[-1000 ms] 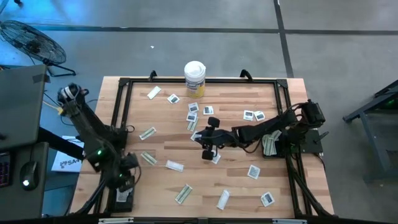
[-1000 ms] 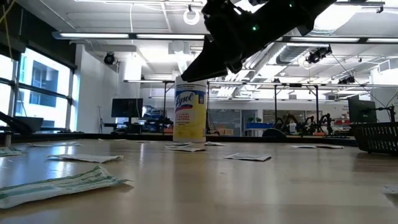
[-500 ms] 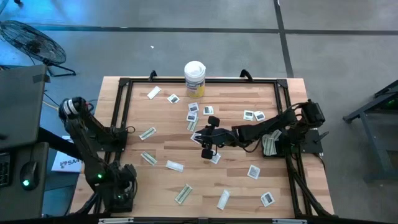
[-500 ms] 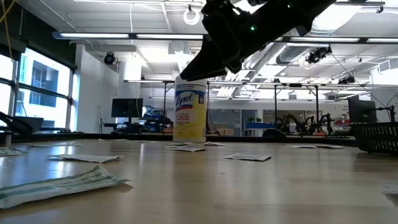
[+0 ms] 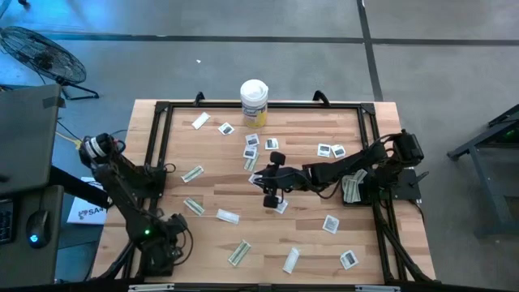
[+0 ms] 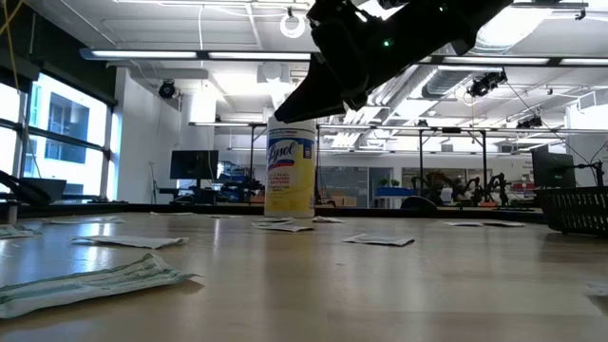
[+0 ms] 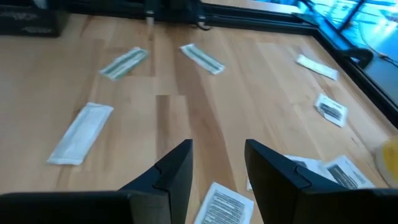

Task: Pick & Place First Aid Supplies
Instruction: Put the white towelette sachet into the left black bin

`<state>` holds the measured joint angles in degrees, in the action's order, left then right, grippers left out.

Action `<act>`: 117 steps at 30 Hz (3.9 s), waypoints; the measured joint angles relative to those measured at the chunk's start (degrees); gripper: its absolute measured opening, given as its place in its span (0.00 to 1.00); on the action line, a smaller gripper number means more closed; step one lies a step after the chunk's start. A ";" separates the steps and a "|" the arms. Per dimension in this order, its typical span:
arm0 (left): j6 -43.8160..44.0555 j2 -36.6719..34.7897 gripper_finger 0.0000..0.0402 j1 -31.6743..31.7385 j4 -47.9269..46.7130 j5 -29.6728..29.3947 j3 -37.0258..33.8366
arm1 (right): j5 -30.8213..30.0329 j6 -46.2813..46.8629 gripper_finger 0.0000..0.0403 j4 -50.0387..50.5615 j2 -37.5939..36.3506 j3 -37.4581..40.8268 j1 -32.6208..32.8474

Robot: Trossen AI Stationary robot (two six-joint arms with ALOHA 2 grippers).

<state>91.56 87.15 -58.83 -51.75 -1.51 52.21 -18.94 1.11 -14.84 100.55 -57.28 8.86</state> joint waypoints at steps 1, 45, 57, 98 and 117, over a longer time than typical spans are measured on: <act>-1.24 0.00 0.17 0.69 0.35 -1.19 0.00 | 0.87 -0.80 0.35 -0.06 0.00 0.00 0.00; -34.23 -2.12 0.05 8.05 -4.79 -5.42 8.39 | 17.41 -1.61 0.35 10.35 6.01 -0.04 4.65; -58.10 -2.12 0.05 23.14 7.79 -28.00 6.40 | 12.23 4.50 0.35 23.33 5.52 -0.04 6.47; -86.56 -8.26 0.05 53.40 57.70 -24.34 -14.36 | 2.39 10.04 0.35 27.33 5.90 0.02 3.64; -84.84 -8.22 0.05 53.23 69.16 -24.70 -20.83 | 2.12 13.67 0.35 30.86 2.10 -0.04 2.66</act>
<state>6.72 78.94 -5.61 17.41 -26.20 31.38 -16.82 14.78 16.02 102.65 -57.32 11.52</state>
